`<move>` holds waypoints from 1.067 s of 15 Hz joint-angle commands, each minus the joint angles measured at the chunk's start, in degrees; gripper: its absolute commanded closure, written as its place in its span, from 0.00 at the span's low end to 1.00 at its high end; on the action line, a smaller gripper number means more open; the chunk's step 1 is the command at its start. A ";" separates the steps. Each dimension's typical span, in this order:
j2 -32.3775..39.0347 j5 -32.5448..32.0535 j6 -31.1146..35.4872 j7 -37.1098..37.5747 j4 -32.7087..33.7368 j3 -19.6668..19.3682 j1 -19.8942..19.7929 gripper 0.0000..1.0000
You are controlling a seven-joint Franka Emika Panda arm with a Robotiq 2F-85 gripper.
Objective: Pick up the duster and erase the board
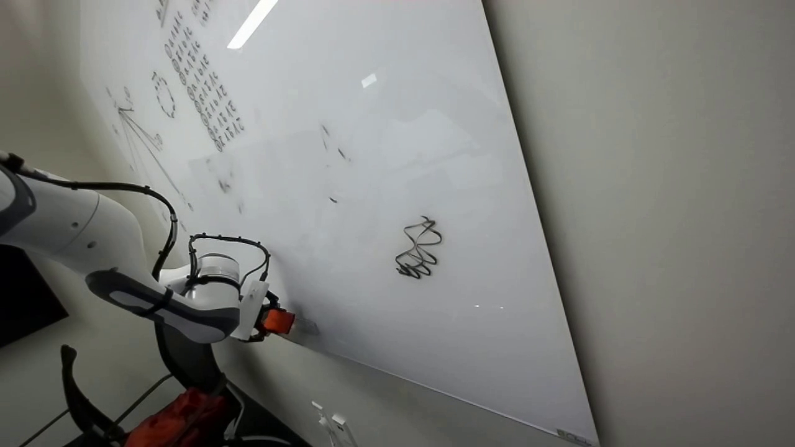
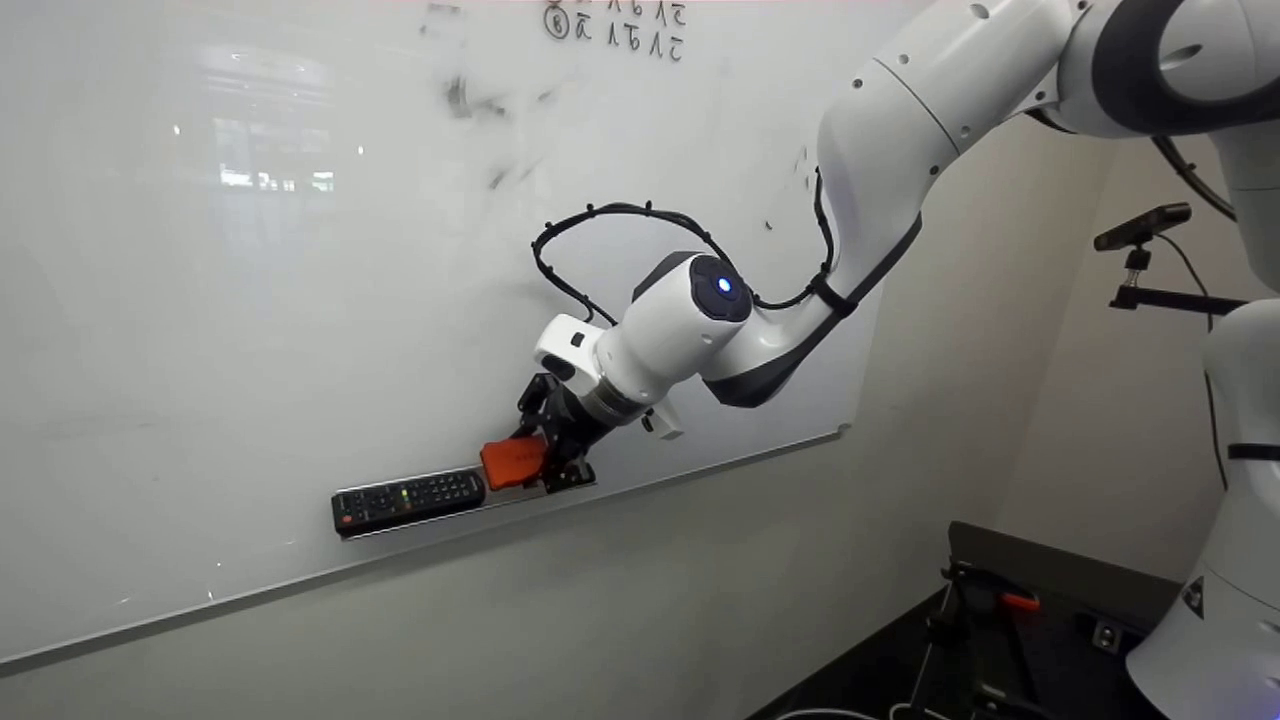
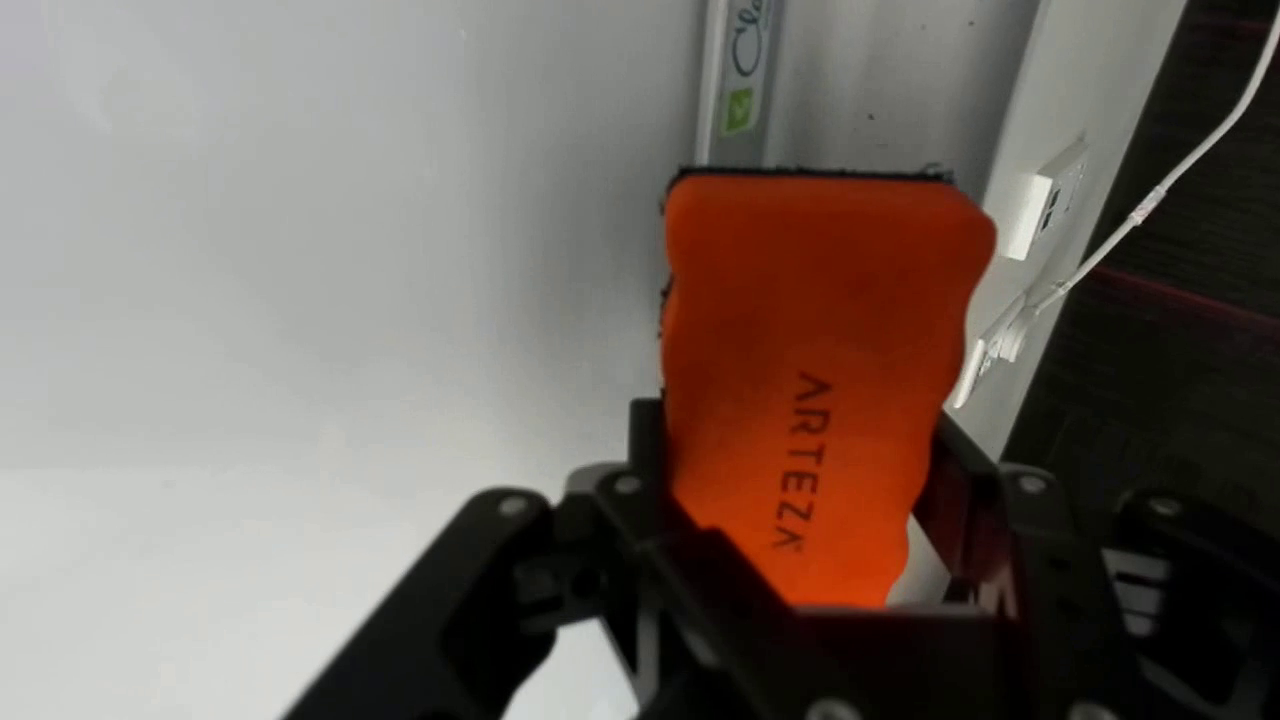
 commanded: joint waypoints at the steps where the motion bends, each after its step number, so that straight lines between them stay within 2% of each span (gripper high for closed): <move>1: -0.16 2.39 2.56 -2.36 0.36 0.54 -1.91 0.65; 13: 3.37 3.63 4.16 -2.51 2.42 1.14 -3.77 0.65; 14: 3.30 3.63 3.99 -2.52 2.33 1.21 -3.81 0.15; 15: 3.26 3.59 3.82 -2.50 2.31 1.26 -3.86 0.14; 16: 3.20 3.58 3.78 -2.44 2.39 1.28 -3.92 0.07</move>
